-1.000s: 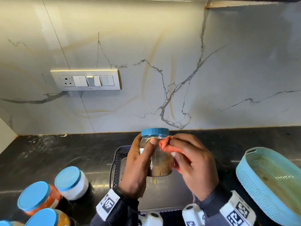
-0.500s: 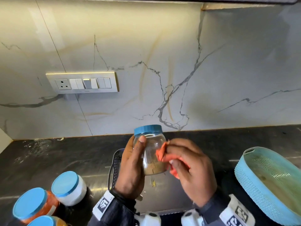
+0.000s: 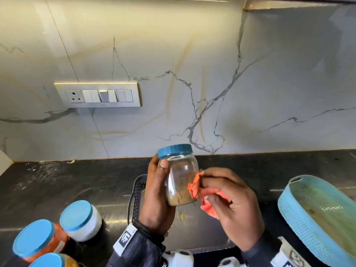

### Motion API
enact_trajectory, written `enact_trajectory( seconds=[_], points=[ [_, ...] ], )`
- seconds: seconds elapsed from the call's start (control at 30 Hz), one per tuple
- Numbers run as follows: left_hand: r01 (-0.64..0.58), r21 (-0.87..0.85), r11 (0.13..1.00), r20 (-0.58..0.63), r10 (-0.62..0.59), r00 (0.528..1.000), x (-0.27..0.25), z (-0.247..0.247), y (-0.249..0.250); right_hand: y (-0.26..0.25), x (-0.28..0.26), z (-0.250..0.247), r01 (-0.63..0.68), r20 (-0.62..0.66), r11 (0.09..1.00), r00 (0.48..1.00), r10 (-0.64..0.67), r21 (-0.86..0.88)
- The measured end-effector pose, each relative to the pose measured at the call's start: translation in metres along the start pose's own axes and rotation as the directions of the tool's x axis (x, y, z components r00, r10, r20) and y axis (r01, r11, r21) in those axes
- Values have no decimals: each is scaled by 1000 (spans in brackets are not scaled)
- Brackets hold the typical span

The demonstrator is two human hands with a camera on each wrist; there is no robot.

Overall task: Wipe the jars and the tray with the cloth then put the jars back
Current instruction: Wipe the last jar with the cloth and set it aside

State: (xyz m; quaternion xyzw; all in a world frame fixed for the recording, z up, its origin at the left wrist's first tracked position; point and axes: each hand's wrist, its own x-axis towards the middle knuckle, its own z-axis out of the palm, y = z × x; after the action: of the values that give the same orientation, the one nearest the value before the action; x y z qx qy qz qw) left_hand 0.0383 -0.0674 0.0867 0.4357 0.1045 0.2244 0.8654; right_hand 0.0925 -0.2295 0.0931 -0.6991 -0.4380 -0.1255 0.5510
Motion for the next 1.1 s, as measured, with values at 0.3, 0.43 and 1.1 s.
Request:
enact_trajectory(
  seconds=[0.3, 0.43, 1.1],
  points=[
    [31, 265, 964, 105, -61, 993, 3, -17, 2, 12, -1, 4, 293, 186, 921, 950, -251, -256],
    [11, 353, 936, 38, -27, 999, 2, -22, -8, 13, -2, 10, 416, 310, 851, 895, -321, -321],
    [21, 117, 993, 25, -24, 999, 1, -6, 0, 11, 31, 4, 85, -54, 990, 994, -91, -115]
  ],
)
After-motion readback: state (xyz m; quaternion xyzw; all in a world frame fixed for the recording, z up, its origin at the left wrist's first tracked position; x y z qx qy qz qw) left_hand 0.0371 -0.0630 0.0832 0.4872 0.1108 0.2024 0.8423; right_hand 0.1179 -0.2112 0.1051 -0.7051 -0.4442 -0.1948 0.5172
